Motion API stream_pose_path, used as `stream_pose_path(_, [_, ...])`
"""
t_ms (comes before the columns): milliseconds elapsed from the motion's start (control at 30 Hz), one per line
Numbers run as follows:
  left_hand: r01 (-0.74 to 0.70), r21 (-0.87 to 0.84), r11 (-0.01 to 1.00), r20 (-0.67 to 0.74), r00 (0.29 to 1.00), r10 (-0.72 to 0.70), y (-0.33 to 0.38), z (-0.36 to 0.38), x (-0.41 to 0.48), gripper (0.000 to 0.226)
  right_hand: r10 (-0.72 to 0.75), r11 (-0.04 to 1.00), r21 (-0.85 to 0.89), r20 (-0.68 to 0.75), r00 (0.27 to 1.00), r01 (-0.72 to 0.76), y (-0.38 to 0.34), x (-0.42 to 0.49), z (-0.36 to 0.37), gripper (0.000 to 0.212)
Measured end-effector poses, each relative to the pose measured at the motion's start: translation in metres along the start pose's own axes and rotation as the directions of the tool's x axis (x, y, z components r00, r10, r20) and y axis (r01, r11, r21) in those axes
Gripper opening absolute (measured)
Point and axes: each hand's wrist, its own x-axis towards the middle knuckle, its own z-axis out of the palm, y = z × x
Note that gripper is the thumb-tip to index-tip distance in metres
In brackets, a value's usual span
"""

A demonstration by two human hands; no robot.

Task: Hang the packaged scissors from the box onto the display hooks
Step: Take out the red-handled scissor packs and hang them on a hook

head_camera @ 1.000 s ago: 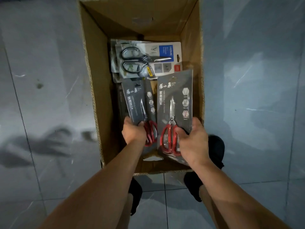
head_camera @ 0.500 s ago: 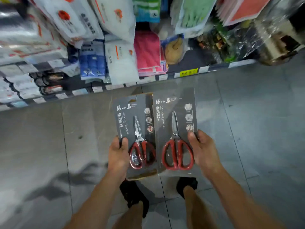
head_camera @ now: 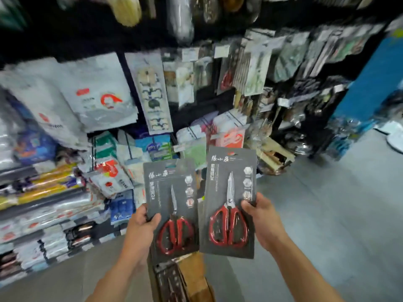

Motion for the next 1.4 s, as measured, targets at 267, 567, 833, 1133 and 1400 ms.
stream_pose_path(267, [-0.111,0.061,0.992,-0.151,0.981,0.119,0.043,0.108,-0.076,0.015,-0.069,0.998,-0.006,0.034,0.997,0.069,-0.015,0.002,-0.13,0.011])
stream_pose_path(567, [-0.137,-0.046,0.989,-0.265,0.957,0.12,0.074,0.197,-0.107,0.016,-0.124,0.989,-0.078,0.012,0.992,0.124,-0.031,0.026,-0.241,0.015])
stream_pose_path(833, [-0.112,-0.074,0.991,-0.254,0.963,0.09,0.12,0.225,-0.07,0.014,-0.152,0.988,-0.022,0.057,0.987,0.153,-0.073,0.074,-0.25,0.014])
stream_pose_path(1133, [-0.069,-0.049,0.996,-0.149,0.987,0.061,0.151,0.256,0.051,0.016,-0.195,0.973,-0.111,0.077,0.978,0.203,-0.113,0.196,-0.217,0.006])
stream_pose_path(1400, [0.003,-0.08,0.997,-0.174,0.985,-0.017,0.171,0.269,0.182,0.025,-0.159,0.98,-0.118,0.013,0.987,0.16,-0.159,0.329,-0.169,0.008])
